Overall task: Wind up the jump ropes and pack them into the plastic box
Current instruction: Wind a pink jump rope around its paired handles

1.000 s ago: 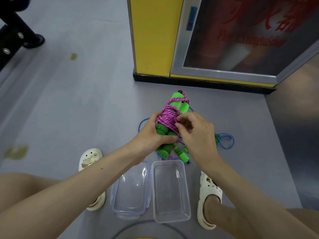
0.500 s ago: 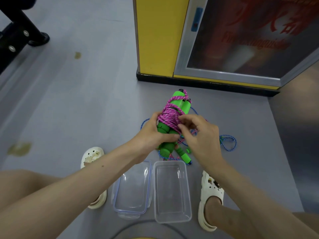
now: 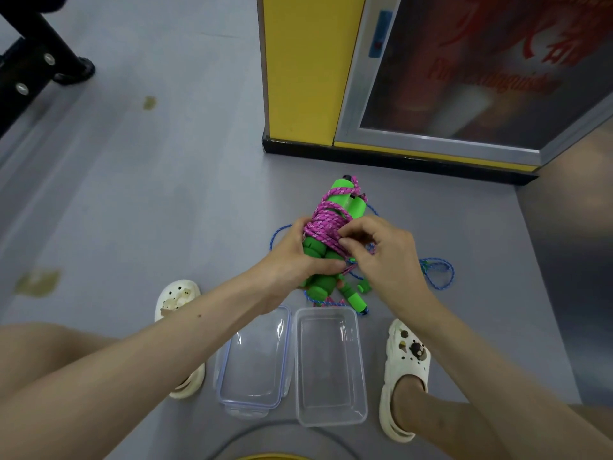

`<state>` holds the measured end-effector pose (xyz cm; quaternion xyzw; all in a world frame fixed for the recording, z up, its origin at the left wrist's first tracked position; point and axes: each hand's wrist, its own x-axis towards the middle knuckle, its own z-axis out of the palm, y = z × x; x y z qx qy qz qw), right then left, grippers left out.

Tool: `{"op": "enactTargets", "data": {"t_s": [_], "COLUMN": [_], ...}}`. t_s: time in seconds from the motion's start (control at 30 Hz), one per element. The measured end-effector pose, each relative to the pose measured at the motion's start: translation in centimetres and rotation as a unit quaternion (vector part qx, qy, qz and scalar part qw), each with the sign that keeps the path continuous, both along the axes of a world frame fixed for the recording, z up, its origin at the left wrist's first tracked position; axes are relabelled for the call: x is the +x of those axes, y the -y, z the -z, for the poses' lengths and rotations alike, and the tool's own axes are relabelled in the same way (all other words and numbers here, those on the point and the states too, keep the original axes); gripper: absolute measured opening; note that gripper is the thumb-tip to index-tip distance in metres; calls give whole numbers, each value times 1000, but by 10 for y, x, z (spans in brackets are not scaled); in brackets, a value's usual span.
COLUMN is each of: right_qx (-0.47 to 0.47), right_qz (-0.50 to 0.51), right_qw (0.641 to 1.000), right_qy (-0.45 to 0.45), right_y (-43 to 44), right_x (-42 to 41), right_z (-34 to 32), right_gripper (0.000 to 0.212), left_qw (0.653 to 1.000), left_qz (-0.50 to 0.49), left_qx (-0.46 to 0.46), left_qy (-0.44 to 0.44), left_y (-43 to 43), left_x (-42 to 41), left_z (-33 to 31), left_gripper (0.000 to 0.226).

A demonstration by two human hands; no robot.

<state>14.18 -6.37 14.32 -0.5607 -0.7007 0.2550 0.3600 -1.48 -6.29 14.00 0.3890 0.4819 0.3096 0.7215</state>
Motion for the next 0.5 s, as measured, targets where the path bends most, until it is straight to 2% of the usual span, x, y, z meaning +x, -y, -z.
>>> {"op": "enactTargets", "data": {"t_s": [0.13, 0.3, 0.5], "right_qx": [-30, -71, -136], "right_qz": [-45, 21, -17], "right_qw": [999, 996, 986], "right_qy": [6, -57, -94], "right_y": [0, 0, -7], "right_x": [0, -1, 6], "right_z": [0, -2, -6], "right_gripper": [10, 11, 22], "left_qw": [1000, 1000, 1000], "left_qz": [-11, 10, 14], "left_qx": [0, 5, -2], "left_qy": [-6, -12, -17], "left_y": [-1, -3, 0], "left_x": [-4, -3, -4], "left_z": [0, -2, 1], "left_gripper": [66, 67, 69]}}
